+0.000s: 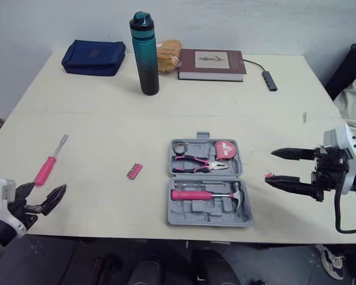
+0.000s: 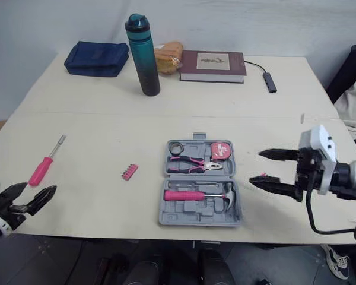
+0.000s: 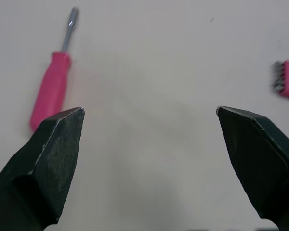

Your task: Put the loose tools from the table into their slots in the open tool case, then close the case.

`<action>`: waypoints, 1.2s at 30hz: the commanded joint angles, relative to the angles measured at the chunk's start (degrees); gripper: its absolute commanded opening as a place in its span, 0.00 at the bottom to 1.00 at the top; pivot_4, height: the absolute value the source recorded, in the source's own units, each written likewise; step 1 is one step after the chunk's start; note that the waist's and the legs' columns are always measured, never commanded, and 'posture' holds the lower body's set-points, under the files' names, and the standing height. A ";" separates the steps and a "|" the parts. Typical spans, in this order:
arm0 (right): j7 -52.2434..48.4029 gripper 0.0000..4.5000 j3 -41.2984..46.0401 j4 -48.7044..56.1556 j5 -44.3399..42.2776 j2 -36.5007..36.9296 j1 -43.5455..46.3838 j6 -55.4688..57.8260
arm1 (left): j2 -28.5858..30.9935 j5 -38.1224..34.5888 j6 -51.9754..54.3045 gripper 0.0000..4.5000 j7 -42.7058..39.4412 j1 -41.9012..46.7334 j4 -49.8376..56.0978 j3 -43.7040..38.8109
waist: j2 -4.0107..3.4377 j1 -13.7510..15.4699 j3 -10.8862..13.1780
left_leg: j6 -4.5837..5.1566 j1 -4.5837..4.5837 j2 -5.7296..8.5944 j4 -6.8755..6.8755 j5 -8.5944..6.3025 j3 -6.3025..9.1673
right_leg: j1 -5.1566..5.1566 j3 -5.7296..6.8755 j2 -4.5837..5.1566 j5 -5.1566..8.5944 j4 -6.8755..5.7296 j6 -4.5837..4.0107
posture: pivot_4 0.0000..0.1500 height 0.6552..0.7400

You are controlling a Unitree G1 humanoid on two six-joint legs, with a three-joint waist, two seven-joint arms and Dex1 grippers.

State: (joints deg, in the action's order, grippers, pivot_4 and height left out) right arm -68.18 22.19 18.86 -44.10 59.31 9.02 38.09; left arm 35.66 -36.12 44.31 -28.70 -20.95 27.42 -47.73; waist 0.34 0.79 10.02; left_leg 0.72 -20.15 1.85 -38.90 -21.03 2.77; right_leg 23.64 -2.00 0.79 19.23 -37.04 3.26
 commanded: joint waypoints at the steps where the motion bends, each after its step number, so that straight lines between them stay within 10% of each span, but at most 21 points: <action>1: 0.07 1.00 0.20 1.38 -1.20 0.66 0.85 0.75 | 2.26 -2.58 -0.83 0.99 -2.80 1.03 2.83 0.13 | 0.04 0.67 0.01 | 0.01 0.00 0.00 -0.02 -0.01 0.01 | -0.04 0.03 0.03 0.00 0.02 0.00 | 1.00 1.00; 18: 6.01 1.00 -1.27 15.09 -9.46 -0.95 0.45 4.98 | 0.84 9.58 -2.78 0.99 4.57 22.57 -2.32 35.86 | 0.01 0.31 0.00 | -0.22 -0.05 -0.01 -0.02 0.17 -0.11 | 0.00 0.12 0.13 -0.04 -0.11 0.07 | 1.00 1.00; 36: 10.88 1.00 -1.64 18.09 -12.44 -1.27 -0.57 5.75 | -5.25 18.76 -8.43 0.99 3.96 29.56 -11.37 47.52 | 0.04 0.78 0.01 | -0.22 -0.15 0.00 -0.12 0.19 -0.12 | 0.01 0.14 0.17 -0.05 -0.03 0.10 | 1.00 1.00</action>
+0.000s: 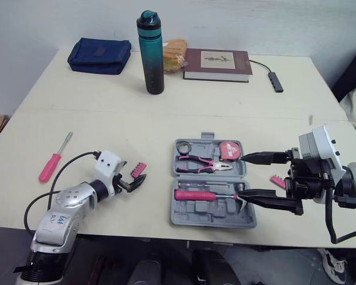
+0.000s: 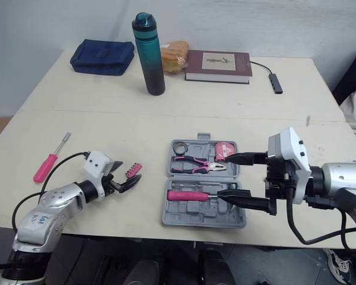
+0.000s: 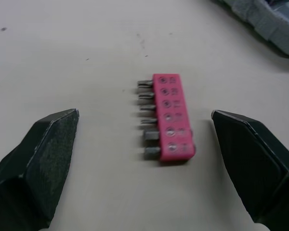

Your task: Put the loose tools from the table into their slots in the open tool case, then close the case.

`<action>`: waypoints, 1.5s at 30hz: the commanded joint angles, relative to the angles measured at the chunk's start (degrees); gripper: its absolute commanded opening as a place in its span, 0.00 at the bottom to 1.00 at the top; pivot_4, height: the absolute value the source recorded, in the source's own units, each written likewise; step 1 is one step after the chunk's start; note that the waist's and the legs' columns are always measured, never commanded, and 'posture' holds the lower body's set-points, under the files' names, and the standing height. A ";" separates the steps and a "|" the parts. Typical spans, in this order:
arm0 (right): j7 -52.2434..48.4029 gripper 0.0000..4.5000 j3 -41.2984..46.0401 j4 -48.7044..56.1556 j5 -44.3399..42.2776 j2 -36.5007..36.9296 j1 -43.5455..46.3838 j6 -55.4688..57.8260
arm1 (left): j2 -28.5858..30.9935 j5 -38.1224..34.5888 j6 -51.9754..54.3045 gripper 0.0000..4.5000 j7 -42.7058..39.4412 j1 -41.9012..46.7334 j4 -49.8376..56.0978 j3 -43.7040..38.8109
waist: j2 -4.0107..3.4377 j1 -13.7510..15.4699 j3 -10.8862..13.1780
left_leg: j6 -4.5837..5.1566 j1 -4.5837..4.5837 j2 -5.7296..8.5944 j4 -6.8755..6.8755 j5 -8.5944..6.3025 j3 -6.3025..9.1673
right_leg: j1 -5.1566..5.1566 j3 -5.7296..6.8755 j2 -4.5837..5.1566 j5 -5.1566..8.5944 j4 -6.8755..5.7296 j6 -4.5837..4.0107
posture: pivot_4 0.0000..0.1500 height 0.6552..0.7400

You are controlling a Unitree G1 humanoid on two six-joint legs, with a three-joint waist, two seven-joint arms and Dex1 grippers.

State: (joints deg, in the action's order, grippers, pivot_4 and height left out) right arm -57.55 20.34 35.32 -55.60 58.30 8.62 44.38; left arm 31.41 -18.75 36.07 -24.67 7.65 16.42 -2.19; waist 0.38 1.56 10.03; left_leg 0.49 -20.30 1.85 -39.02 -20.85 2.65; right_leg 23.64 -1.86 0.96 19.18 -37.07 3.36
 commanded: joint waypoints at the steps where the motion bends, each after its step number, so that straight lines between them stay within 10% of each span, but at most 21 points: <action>1: 0.28 1.00 0.24 1.63 -0.95 -0.27 -0.29 -0.60 | -0.92 1.90 -0.49 0.99 -0.39 1.06 -0.42 2.54 | 0.00 0.08 0.00 | 0.00 0.01 0.00 -0.01 0.00 0.00 | -0.01 0.00 0.00 0.00 -0.02 0.00 | 1.00 1.00; 7: 0.74 1.00 0.23 2.01 -0.99 -0.49 -0.79 -0.70 | -0.64 2.48 0.71 0.81 -0.91 0.17 -0.03 1.59 | 0.00 0.02 0.00 | 0.00 0.01 0.00 -0.02 0.00 0.01 | -0.01 0.00 0.00 0.00 -0.02 0.00 | 1.00 1.00; 14: 0.80 1.00 0.35 1.48 -0.72 -0.59 -0.65 -1.32 | 0.51 1.70 3.66 0.15 -1.35 -1.46 1.99 -0.76 | 0.00 -0.01 -0.01 | 0.00 0.01 0.00 -0.01 0.00 0.01 | -0.01 0.00 0.00 0.00 -0.01 0.00 | 1.00 1.00; 23: -0.08 1.00 -0.93 0.23 0.15 -0.50 0.44 -2.37 | 1.25 0.67 5.09 0.15 -2.66 0.00 2.62 -2.17 | 0.00 -0.08 0.00 | 0.00 0.02 0.00 -0.01 0.00 0.00 | -0.01 0.00 -0.01 0.00 -0.03 0.00 | 1.00 1.00; 29: -1.89 1.00 -0.09 0.74 0.34 0.50 -2.34 -2.40 | 11.68 -4.77 6.91 0.15 -15.82 2.62 11.43 -1.51 | 0.06 -0.12 0.03 | -0.01 -0.01 -0.01 0.01 0.01 0.03 | 0.03 0.01 -0.02 0.00 -0.01 0.00 | 1.00 1.00; 37: -1.37 1.00 0.47 4.05 -0.87 0.59 -7.71 -0.98 | 18.30 -5.65 11.48 0.15 -28.46 16.23 16.91 15.40 | 0.03 -0.02 0.03 | 0.09 -0.03 0.05 0.01 -0.01 0.02 | -0.08 0.02 0.09 -0.02 0.17 0.04 | 1.00 1.00; 45: -0.98 1.00 2.32 7.27 -0.15 2.09 -13.28 -0.26 | 12.32 0.69 17.15 0.15 -25.72 26.17 14.10 29.88 | 0.10 -0.24 0.07 | 0.11 -0.05 0.03 -0.06 0.02 -0.01 | 0.01 -0.08 -0.03 -0.03 -0.04 0.06 | 1.00 1.00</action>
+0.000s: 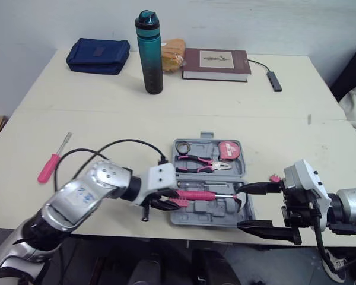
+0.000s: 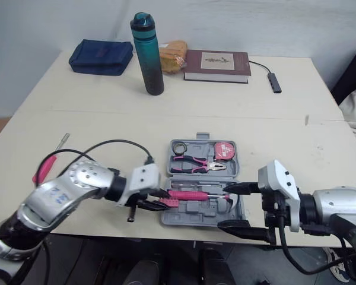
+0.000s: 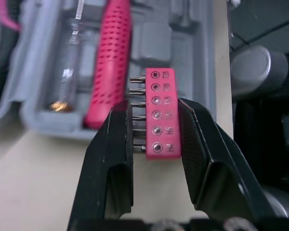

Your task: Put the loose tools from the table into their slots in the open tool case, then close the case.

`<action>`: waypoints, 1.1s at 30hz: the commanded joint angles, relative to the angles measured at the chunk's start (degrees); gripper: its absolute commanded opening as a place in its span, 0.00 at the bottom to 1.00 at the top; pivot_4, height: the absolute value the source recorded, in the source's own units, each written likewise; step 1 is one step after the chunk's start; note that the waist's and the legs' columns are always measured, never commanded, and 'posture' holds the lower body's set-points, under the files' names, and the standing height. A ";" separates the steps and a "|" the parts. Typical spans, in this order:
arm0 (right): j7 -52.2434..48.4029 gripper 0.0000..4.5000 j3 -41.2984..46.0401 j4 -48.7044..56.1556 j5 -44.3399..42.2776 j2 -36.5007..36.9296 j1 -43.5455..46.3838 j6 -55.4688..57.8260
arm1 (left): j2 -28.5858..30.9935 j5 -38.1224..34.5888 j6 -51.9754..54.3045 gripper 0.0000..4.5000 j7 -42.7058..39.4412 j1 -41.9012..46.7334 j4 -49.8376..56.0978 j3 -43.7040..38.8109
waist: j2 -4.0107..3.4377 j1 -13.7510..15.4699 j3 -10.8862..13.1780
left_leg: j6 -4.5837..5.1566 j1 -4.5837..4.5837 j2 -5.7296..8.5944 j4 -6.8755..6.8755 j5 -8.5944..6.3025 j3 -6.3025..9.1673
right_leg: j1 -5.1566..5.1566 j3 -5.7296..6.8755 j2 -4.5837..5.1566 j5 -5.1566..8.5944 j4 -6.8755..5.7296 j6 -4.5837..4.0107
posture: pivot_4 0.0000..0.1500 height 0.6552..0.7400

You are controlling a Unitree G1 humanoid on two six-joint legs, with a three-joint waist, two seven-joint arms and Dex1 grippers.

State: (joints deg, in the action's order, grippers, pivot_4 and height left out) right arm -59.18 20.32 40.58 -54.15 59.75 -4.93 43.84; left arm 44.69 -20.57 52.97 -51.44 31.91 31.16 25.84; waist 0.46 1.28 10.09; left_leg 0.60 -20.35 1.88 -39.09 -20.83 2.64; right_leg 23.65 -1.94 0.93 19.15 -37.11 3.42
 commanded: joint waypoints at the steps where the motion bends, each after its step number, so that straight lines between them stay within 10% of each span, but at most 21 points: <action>1: 0.86 1.00 2.57 2.16 -1.90 0.65 0.19 0.41 | -1.36 2.98 0.00 0.15 0.93 2.47 -1.08 2.42 | 0.02 0.06 0.01 | 0.01 0.02 0.00 -0.01 0.00 0.01 | -0.01 0.00 0.00 0.00 -0.01 0.00 | 1.00 1.00; 28: 4.03 1.00 3.86 2.82 -4.21 0.31 -0.70 1.37 | -5.07 7.28 0.27 0.15 1.32 1.80 -3.66 6.74 | 0.03 0.34 0.01 | -0.05 0.00 0.00 -0.06 0.04 0.03 | -0.01 0.02 0.00 0.00 -0.02 0.00 | 1.00 1.00; 33: 3.97 1.00 3.87 2.88 -3.97 0.20 -1.04 1.24 | -3.47 6.29 1.31 0.67 0.59 1.35 -1.55 4.31 | 0.04 0.31 -0.01 | -0.05 0.01 0.00 -0.07 0.04 0.03 | -0.01 0.02 0.00 0.00 -0.04 0.00 | 1.00 1.00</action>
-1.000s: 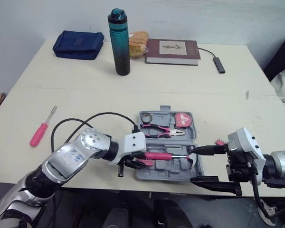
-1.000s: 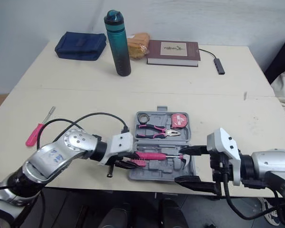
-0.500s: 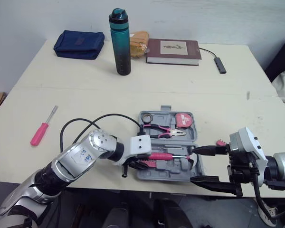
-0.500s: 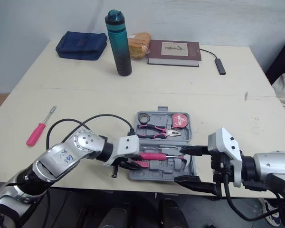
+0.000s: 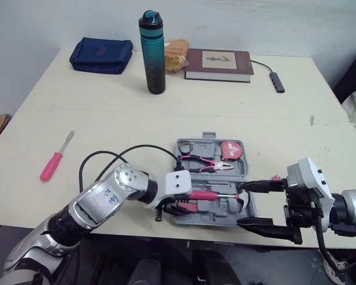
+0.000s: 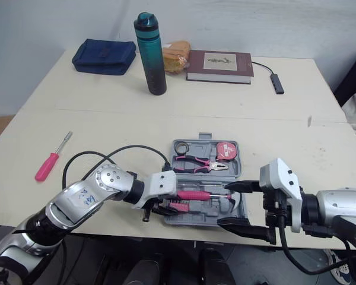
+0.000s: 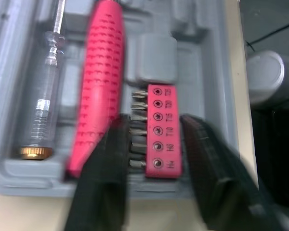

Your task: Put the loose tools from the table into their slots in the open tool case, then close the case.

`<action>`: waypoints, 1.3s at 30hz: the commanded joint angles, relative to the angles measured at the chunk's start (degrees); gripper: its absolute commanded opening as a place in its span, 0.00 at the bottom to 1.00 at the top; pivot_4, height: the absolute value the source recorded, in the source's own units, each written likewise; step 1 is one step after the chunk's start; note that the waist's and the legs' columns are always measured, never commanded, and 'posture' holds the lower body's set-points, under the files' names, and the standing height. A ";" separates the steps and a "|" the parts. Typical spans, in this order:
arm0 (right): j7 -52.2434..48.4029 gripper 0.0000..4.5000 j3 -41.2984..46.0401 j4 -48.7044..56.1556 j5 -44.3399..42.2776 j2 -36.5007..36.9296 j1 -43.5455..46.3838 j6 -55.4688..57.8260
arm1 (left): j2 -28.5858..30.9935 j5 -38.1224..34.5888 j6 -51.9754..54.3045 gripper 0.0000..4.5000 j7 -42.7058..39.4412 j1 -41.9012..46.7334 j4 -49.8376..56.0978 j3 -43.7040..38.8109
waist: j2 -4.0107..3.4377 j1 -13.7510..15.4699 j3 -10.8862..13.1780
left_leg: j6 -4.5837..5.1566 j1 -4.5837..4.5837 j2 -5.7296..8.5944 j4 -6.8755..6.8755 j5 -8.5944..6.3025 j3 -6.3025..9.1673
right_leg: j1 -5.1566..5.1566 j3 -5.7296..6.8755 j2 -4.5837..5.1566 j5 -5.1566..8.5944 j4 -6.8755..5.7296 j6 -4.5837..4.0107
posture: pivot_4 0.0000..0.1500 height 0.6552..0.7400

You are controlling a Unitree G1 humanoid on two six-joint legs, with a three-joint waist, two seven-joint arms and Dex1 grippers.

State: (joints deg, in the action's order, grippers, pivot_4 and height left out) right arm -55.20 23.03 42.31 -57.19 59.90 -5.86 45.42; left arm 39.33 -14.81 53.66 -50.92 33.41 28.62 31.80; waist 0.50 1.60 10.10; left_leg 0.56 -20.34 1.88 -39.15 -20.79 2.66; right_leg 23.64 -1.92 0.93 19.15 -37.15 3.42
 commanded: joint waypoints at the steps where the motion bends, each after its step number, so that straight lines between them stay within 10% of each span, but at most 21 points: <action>1: -0.02 1.00 1.16 1.17 -0.90 0.03 -0.20 -0.37 | 2.22 0.60 0.63 0.77 0.03 -0.15 1.33 -1.90 | 0.00 -0.02 -0.01 | 0.00 0.02 0.00 -0.01 0.00 0.00 | -0.01 0.00 0.00 0.00 -0.02 0.00 | 1.00 1.00; 3: 0.07 1.00 1.18 1.32 -0.71 -0.13 -0.46 -0.56 | 3.49 -1.73 2.48 0.96 -0.98 -0.51 3.20 -4.46 | 0.01 -0.04 -0.01 | -0.01 0.05 0.00 -0.01 0.00 0.00 | -0.04 0.00 0.00 0.00 -0.04 0.00 | 1.00 1.00; 13: 0.29 1.00 1.48 1.48 -0.53 -0.10 -1.19 -1.05 | 6.54 -3.31 -17.38 0.96 -6.38 -9.13 -1.75 -14.62 | 0.01 0.11 -0.01 | -0.03 0.04 -0.02 0.00 0.02 0.00 | -0.01 0.02 0.01 0.01 -0.03 -0.02 | 1.00 1.00; 24: 1.02 1.00 1.27 1.77 -0.78 -0.22 -1.26 -0.96 | 1.14 -2.67 -26.34 0.01 -10.37 -10.29 -7.72 -13.51 | 0.00 -0.16 -0.01 | -0.01 0.04 -0.02 0.00 0.00 -0.01 | -0.01 0.02 0.00 0.00 -0.03 -0.01 | 1.00 1.00; 39: 2.60 1.00 1.06 2.06 -0.66 -1.12 -1.83 -1.25 | 0.82 8.79 -22.40 0.01 -8.69 -8.21 -16.45 -4.38 | 0.03 -0.08 -0.23 | 0.02 0.18 -0.01 0.00 -0.01 -0.01 | -0.15 0.00 0.00 0.01 -0.06 -0.01 | 1.00 1.00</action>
State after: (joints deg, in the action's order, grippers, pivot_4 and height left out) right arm -53.00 22.98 42.66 -57.09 59.37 -7.67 44.96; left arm 38.74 -10.40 28.19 -60.23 26.53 15.31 24.51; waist 0.53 1.52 9.87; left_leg 0.59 -20.15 1.86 -39.16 -20.81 2.65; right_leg 23.47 -1.91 0.93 19.15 -37.21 3.41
